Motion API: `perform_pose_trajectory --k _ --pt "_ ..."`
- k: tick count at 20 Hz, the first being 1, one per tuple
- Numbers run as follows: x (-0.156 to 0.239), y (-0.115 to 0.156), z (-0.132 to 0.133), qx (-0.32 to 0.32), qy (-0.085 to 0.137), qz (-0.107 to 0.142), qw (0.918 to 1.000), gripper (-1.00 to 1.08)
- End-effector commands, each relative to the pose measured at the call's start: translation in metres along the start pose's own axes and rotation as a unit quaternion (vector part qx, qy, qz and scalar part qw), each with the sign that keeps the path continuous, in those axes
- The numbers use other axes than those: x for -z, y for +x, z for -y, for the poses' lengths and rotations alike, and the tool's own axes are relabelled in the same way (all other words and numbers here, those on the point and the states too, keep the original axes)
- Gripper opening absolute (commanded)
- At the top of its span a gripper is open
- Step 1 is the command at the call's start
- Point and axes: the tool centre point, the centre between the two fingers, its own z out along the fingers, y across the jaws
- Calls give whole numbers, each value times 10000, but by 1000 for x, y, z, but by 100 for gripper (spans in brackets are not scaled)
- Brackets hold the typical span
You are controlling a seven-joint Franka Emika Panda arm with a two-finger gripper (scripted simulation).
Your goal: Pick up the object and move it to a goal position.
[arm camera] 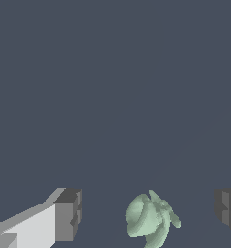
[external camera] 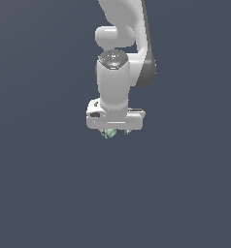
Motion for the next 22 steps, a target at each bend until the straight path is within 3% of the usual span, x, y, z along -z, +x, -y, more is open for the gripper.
perform_pose_trajectory --k 1,14,22 --pt "0 0 0 0 0 0 10000 100" --pt "7 1 1 20 124 -28 9999 100" --pt "-6 -12 -3 -388 104 2 9992 100"
